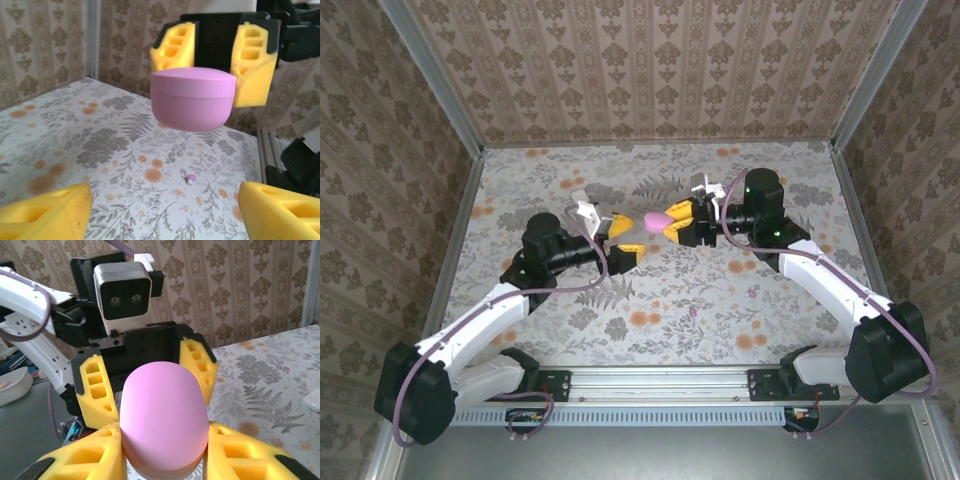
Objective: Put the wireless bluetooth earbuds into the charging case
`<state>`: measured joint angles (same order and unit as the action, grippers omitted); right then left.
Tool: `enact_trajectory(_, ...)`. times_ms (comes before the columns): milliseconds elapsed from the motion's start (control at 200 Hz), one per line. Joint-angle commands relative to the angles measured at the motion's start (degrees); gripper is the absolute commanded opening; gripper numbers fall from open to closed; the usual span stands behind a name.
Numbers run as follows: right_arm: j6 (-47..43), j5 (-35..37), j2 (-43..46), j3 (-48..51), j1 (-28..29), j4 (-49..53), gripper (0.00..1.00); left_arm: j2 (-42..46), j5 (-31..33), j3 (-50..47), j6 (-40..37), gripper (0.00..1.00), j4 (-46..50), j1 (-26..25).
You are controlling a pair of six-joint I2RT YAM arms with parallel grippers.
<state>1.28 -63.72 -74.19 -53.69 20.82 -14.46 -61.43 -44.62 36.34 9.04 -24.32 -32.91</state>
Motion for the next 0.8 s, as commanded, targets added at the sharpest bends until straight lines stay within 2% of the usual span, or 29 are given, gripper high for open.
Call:
enact_trajectory(0, -1.19, -4.61, 1.18, -2.21, -0.15, 1.54, 0.36, -1.93, -9.08, 2.47, -3.10, 0.77, -6.21, 0.30)
enact_trajectory(215, -2.57, -5.18, 1.16, -2.40, -0.11, 2.24, 0.37, -5.16, -12.16, 4.28, -0.60, 0.64, -10.55, 0.23)
enact_trajectory(375, -3.04, -5.18, 0.65, -2.54, 0.01, 2.33, 0.37, -5.81, -12.07, 4.00, 0.76, 0.60, -13.03, 0.21)
enact_trajectory(795, -3.56, -5.24, -0.68, -2.83, 1.07, 1.14, 0.37, -6.67, -11.16, 4.89, 2.55, 0.59, -13.30, -0.40)
